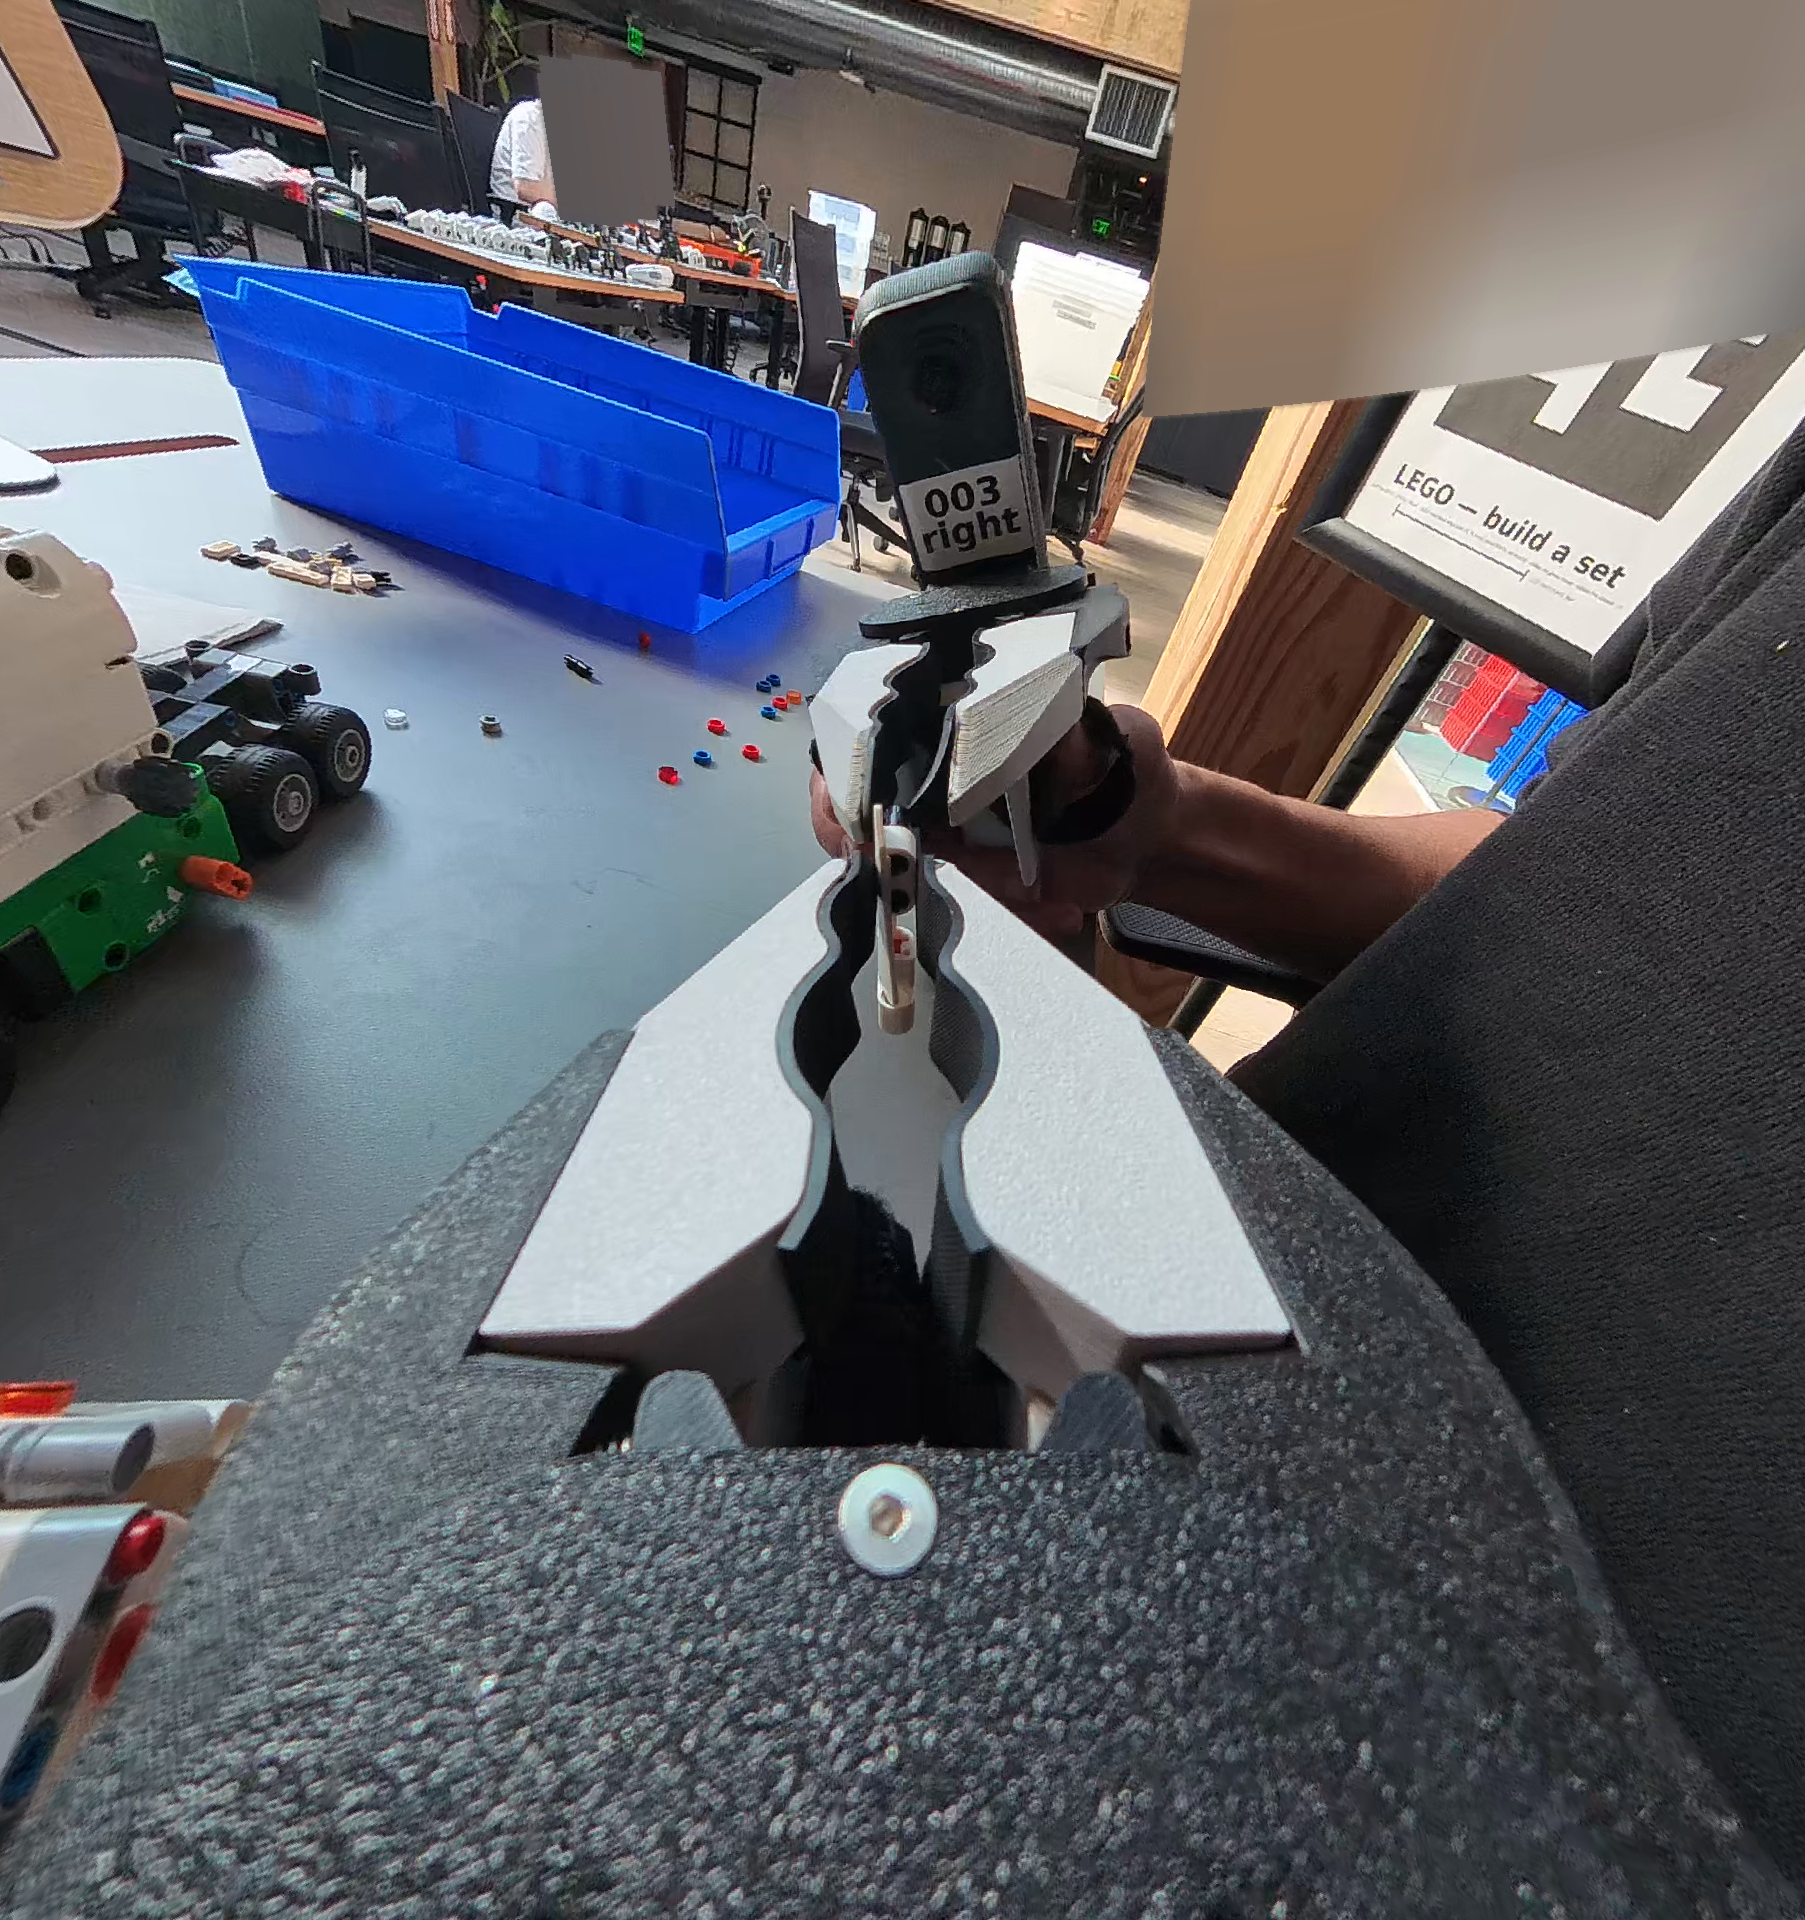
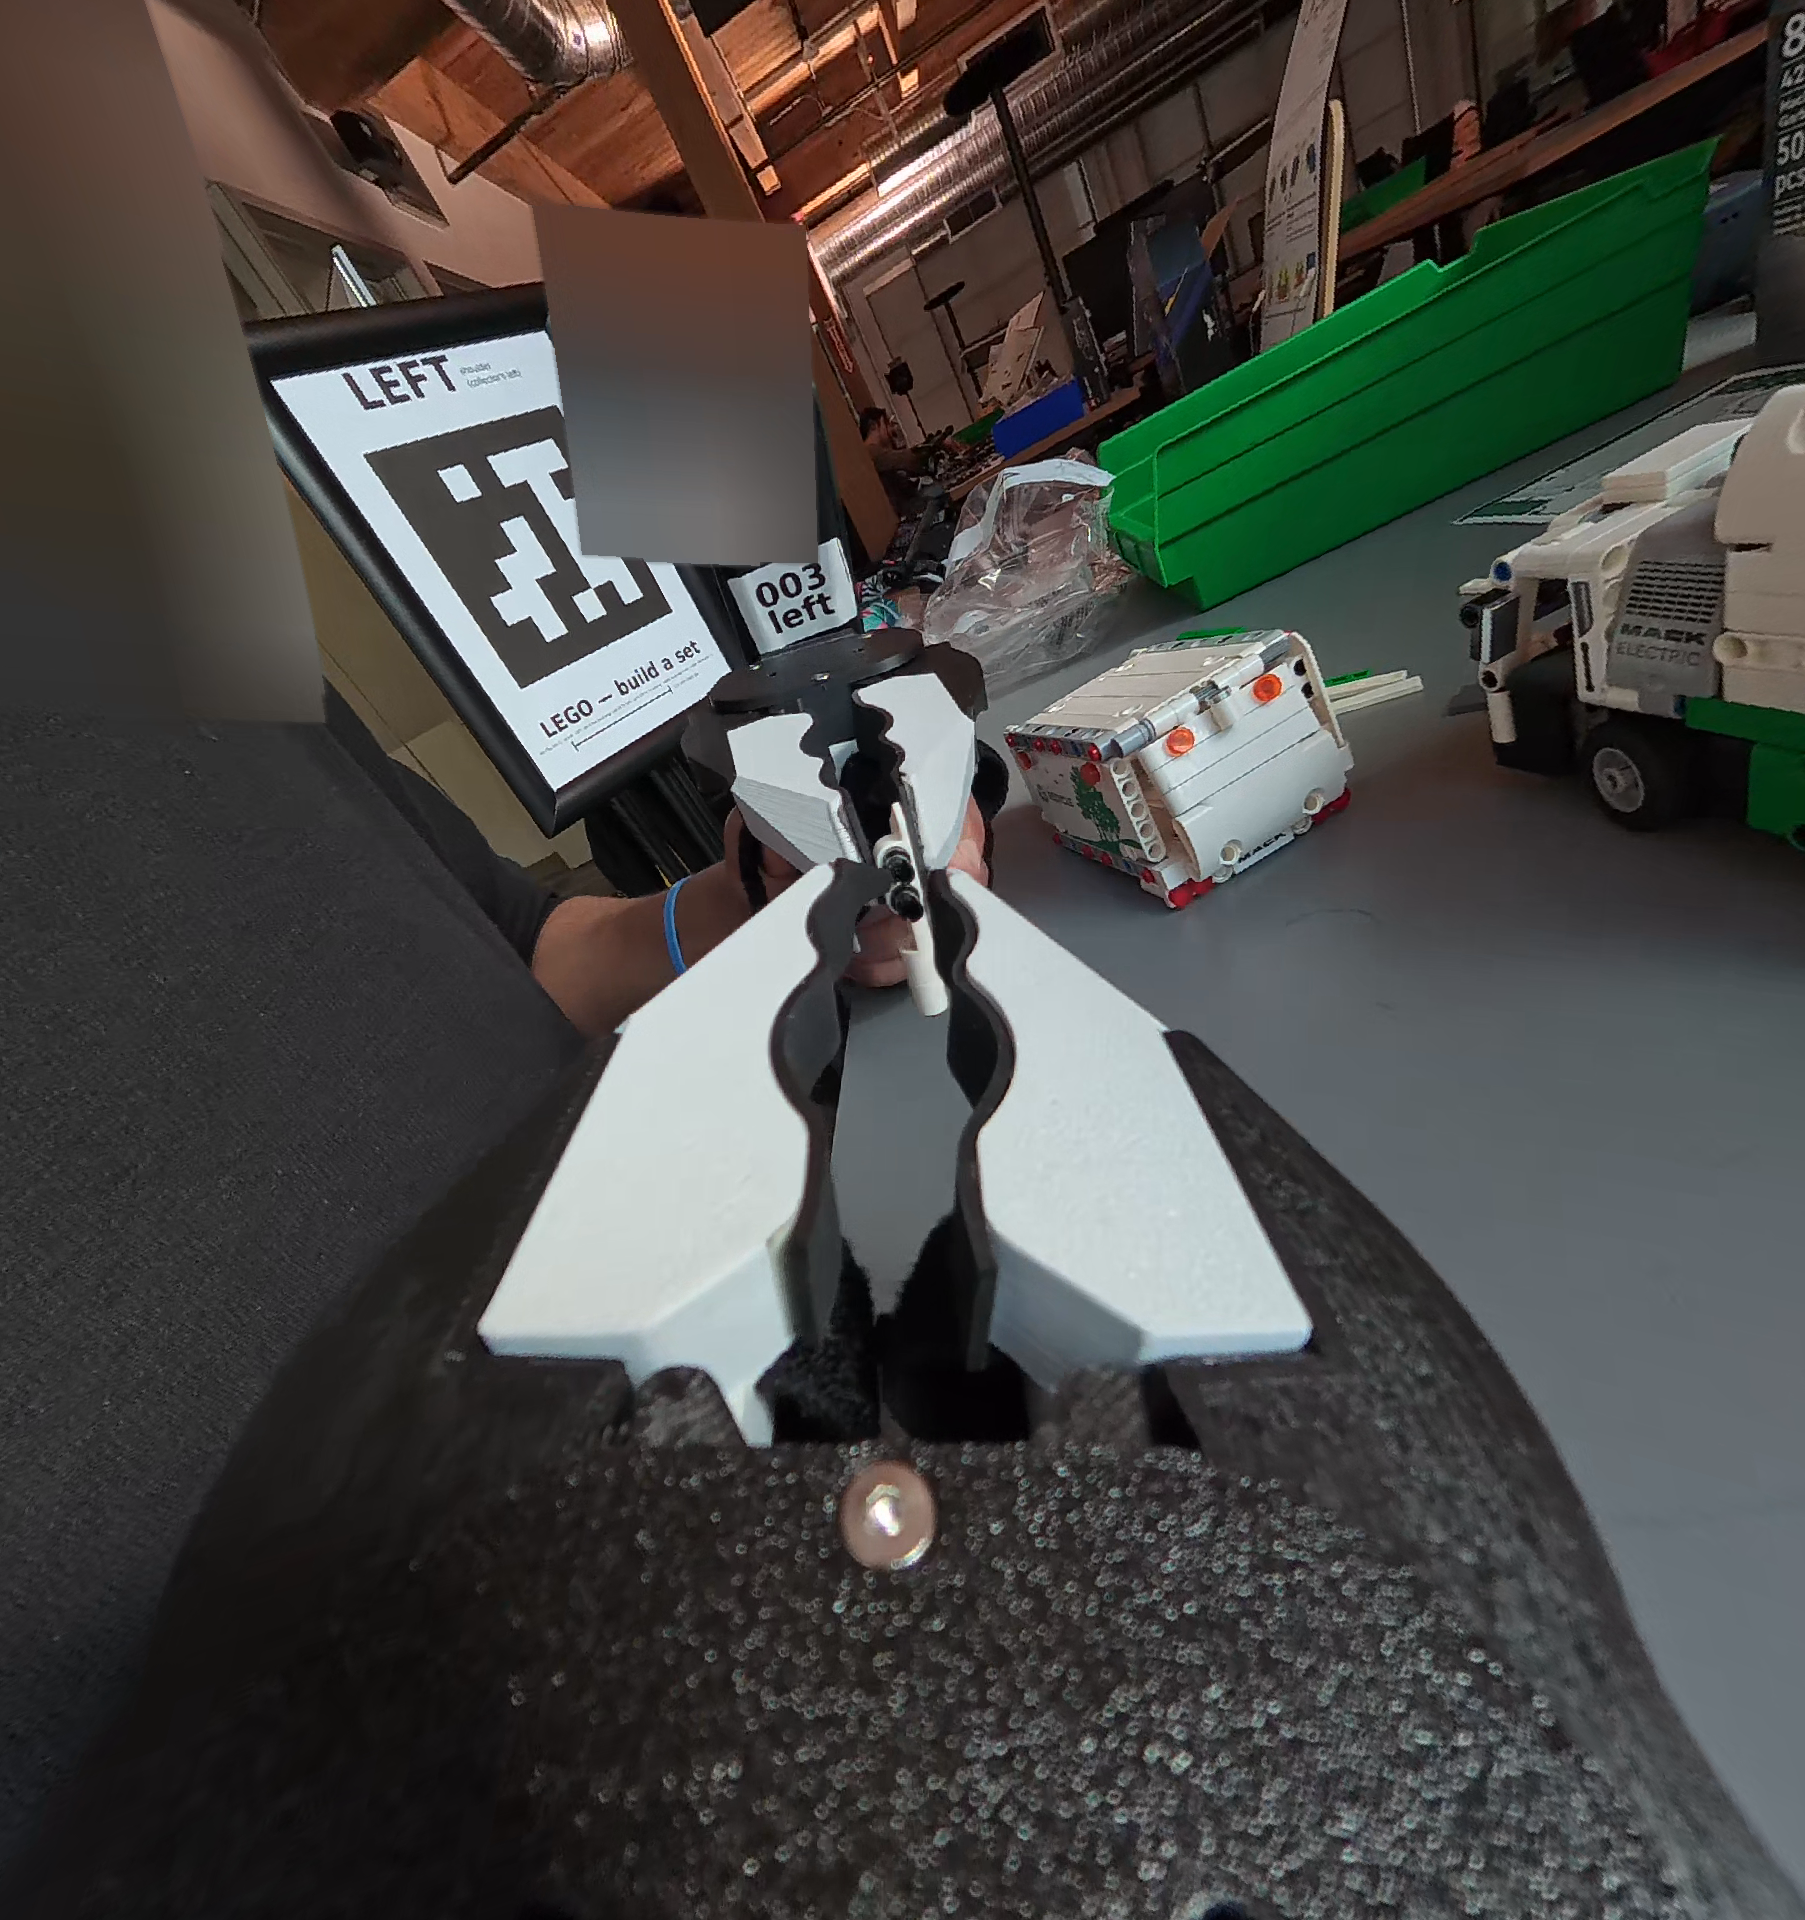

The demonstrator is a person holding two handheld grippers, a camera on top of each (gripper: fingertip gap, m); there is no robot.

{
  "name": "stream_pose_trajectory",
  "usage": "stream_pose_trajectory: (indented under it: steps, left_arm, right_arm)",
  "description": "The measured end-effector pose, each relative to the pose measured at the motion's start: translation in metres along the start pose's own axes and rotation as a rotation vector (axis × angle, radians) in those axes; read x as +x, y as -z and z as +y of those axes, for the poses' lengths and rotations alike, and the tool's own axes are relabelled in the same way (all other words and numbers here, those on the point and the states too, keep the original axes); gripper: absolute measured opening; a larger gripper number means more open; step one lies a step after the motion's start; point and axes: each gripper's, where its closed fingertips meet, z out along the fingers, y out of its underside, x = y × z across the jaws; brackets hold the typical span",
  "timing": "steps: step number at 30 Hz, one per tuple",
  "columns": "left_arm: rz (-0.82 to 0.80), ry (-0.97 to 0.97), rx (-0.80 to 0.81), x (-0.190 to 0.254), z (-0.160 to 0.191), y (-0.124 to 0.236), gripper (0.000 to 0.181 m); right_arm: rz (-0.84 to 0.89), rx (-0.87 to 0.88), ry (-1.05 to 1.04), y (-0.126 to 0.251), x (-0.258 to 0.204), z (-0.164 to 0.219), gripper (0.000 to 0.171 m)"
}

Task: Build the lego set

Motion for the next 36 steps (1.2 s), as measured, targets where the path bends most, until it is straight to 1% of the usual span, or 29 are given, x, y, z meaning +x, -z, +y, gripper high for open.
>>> stream_pose_trajectory:
  steps: [4,9,24,30,31,33,34,36]
  left_arm:
    - [0.013,0.0,-0.001,0.002,0.0,0.0,0.006]
    - [0.019,-0.001,-0.003,0.003,0.001,0.0,0.006]
    - [0.018,-0.037,-0.059,0.007,0.009,-0.005,0.006]
    - [0.017,-0.021,-0.047,0.005,0.007,-0.004,0.006]
    - [0.018,-0.012,-0.039,0.004,0.006,-0.004,0.006]
    - [-0.012,0.012,-0.025,-0.002,0.003,-0.003,0.006]
    - [-0.042,0.059,-0.011,-0.008,0.002,-0.002,0.006]
    - [-0.051,0.22,0.024,-0.016,0.001,-0.001,0.006]
  right_arm:
    - [-0.01,0.006,-0.005,0.0,-0.001,-0.001,0.015]
    - [-0.001,-0.015,0.006,-0.002,-0.001,0.002,0.004]
    - [-0.033,-0.061,-0.016,-0.001,-0.004,0.008,0.003]
    - [-0.027,-0.037,-0.024,-0.002,-0.003,0.005,0.003]
    - [-0.019,-0.03,-0.012,-0.002,-0.003,0.004,0.004]
    - [0.031,-0.008,0.07,0.0,-0.002,-0.001,0.017]
    - [0.084,-0.011,0.127,0.001,0.0,-0.002,0.022]
    - [0.248,-0.118,0.313,0.001,0.007,0.004,0.029]
